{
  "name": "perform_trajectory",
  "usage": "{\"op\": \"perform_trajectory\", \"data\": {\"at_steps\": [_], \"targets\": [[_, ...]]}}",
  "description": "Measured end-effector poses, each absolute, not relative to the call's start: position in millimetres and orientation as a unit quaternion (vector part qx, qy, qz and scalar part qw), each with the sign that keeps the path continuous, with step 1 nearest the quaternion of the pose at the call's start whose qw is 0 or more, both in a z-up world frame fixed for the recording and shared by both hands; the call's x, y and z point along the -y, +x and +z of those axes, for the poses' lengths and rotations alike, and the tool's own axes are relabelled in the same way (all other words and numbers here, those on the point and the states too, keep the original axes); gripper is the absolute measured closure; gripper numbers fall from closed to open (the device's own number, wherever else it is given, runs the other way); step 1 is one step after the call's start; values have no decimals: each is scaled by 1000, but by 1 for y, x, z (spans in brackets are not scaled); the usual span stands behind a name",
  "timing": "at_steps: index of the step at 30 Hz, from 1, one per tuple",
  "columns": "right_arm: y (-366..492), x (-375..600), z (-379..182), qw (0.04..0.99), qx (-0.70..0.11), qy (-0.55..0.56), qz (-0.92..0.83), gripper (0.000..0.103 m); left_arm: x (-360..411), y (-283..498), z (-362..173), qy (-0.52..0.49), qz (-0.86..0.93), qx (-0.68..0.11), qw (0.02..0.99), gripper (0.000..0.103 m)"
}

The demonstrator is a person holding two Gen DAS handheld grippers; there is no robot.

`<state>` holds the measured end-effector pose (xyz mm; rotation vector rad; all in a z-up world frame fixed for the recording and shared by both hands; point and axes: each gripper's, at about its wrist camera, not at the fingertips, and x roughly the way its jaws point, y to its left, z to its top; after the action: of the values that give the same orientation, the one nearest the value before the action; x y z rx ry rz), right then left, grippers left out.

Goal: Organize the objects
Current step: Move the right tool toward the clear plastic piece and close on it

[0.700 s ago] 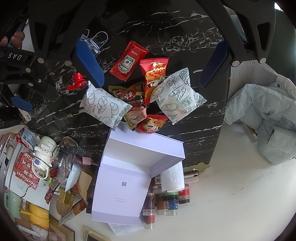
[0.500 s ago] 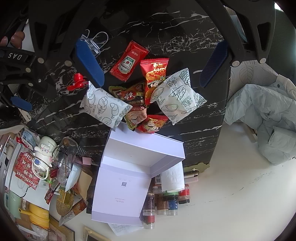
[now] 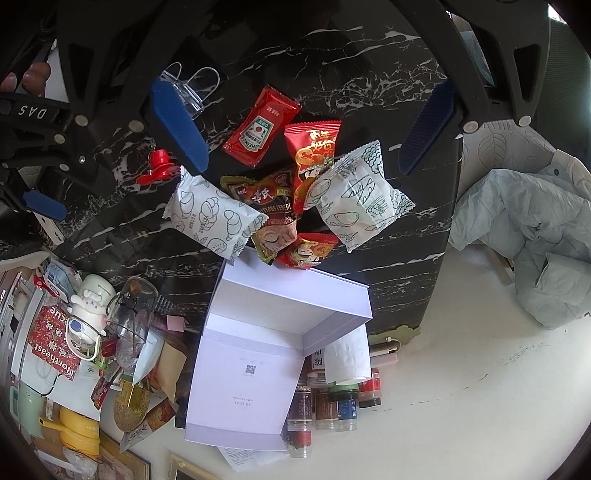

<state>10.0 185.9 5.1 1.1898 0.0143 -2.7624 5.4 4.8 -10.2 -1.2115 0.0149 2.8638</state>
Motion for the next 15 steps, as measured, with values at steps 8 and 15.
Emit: {"op": "perform_trajectory", "data": {"at_steps": [8,15], "targets": [[18,-190,1,70,-1,399,-914,0,-8,12,-13,-396,918,-4,17,0],[27,-194,-6,75,-4,407,-910,0,-12,21,-20,-407,913,-2,18,0]]}}
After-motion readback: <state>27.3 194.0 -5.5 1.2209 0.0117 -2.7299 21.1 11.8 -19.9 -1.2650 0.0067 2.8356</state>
